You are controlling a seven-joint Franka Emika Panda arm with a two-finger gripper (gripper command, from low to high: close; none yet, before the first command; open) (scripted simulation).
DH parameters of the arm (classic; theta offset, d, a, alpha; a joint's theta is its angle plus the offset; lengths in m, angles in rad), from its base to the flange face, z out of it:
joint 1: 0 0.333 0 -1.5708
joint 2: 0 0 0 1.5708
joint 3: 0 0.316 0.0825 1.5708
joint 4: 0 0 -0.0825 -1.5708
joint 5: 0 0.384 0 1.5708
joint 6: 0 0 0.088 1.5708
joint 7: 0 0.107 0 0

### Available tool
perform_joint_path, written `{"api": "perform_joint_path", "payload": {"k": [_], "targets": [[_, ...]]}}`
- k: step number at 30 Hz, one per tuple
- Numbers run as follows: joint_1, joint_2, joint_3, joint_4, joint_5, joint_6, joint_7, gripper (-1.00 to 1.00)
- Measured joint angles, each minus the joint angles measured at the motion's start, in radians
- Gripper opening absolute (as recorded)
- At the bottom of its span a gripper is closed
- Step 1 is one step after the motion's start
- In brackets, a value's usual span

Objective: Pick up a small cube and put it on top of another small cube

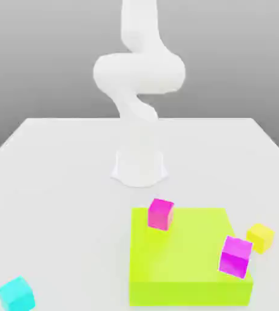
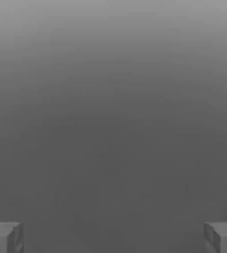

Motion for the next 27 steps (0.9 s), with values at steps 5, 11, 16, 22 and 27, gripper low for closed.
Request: {"api": "perform_joint_path", "payload": {"k": [5, 11, 16, 22, 27], "targets": [[0.067, 0.175, -0.121, 0.006, 0.043, 0.043, -0.206, 0.0], [0.124, 0.381, -0.252, 0.014, 0.125, 0.092, -0.468, 0.0], [0.137, 0.558, -0.328, 0.021, 0.217, 0.129, -0.704, 0.0], [0.093, 0.77, -0.361, 0.03, 0.318, 0.174, -0.978, 0.0], [0.035, 0.935, -0.355, 0.034, 0.352, 0.22, -1.173, 0.0]]}}
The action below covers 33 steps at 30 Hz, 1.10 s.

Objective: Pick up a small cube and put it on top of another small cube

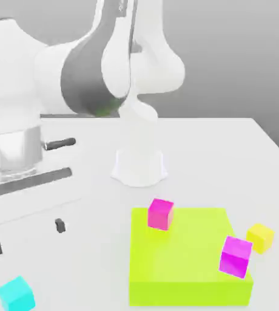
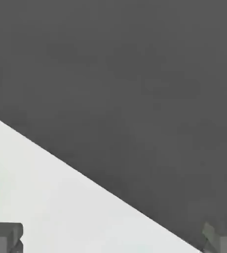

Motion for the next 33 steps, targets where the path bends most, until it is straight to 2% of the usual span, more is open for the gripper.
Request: {"api": "perform_joint_path", "payload": {"k": [6, 10, 11, 17, 22, 26, 33], "targets": [[-0.076, 0.177, 0.004, 0.002, -0.025, 0.075, -0.18, 0.0], [-0.146, 0.321, 0.082, 0.036, 0.049, 0.174, -0.259, 0.0], [-0.156, 0.34, 0.094, 0.041, 0.061, 0.188, -0.268, -1.0], [-0.161, 0.35, 0.101, 0.043, 0.066, 0.192, -0.273, -1.0], [-0.095, 0.209, 0.019, 0.009, -0.028, 0.094, -0.205, -1.0], [-0.013, 0.161, 0.08, 0.097, -0.043, 0.11, -0.201, -1.0], [0.153, 0.054, 0.223, -0.007, -0.144, 0.116, -0.321, -1.0]]}}
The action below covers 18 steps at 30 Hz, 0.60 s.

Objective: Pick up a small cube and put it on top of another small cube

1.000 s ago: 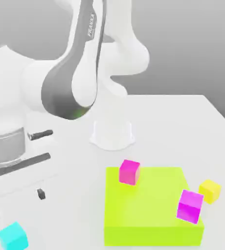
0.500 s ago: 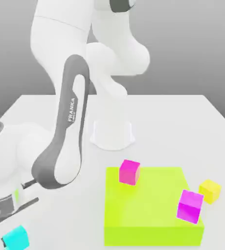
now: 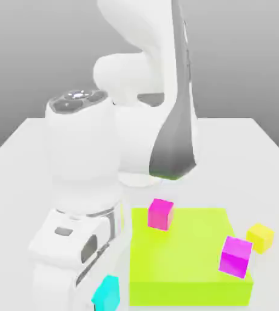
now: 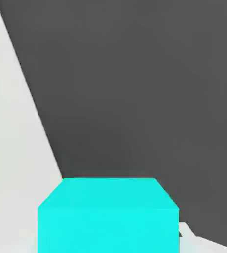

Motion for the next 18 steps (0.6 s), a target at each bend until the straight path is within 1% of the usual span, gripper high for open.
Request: {"api": "perform_joint_path", "payload": {"k": [8, 12, 13, 14, 18], "targets": [[0.197, -0.148, 0.199, -0.177, -0.121, 0.008, -0.187, -1.0], [0.358, -0.226, 0.293, -0.286, -0.179, 0.009, -0.3, -1.0], [0.39, -0.236, 0.304, -0.33, -0.204, 0.011, -0.329, -1.0], [0.397, -0.223, 0.304, -0.35, -0.221, 0.029, -0.34, -1.0], [0.403, -0.101, 0.288, -0.362, -0.272, 0.148, -0.326, -1.0]]}}
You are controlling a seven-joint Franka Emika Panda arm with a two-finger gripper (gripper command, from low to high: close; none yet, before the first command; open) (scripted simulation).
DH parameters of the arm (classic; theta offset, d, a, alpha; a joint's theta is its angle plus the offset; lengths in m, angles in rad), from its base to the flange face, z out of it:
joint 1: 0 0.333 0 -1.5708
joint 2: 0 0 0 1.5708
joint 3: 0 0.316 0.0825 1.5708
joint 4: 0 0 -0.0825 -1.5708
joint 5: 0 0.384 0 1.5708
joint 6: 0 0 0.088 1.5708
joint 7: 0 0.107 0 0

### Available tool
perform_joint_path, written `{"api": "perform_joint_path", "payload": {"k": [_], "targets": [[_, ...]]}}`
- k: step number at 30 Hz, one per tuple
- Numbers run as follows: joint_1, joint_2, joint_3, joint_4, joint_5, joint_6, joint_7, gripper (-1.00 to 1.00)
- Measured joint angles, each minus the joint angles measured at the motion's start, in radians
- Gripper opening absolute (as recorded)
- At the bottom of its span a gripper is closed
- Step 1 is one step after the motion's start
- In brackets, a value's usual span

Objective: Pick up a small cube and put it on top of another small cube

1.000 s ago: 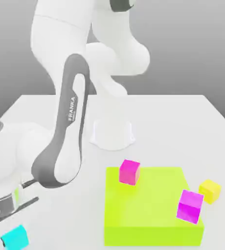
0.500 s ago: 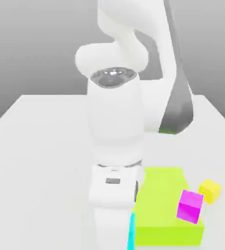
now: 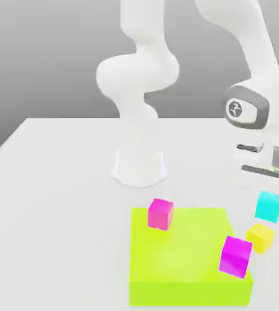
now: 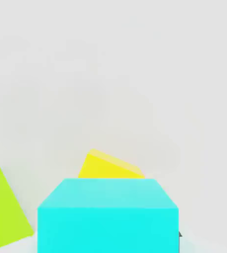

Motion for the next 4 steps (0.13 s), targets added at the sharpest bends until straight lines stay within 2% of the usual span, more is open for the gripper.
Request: {"api": "perform_joint_path", "payload": {"k": [1, 4], "targets": [[0.004, 0.028, -0.006, 0.001, -0.009, 0.026, 0.006, 1.0], [0.004, 0.028, -0.006, 0.001, -0.009, 0.026, 0.006, 1.0]]}}
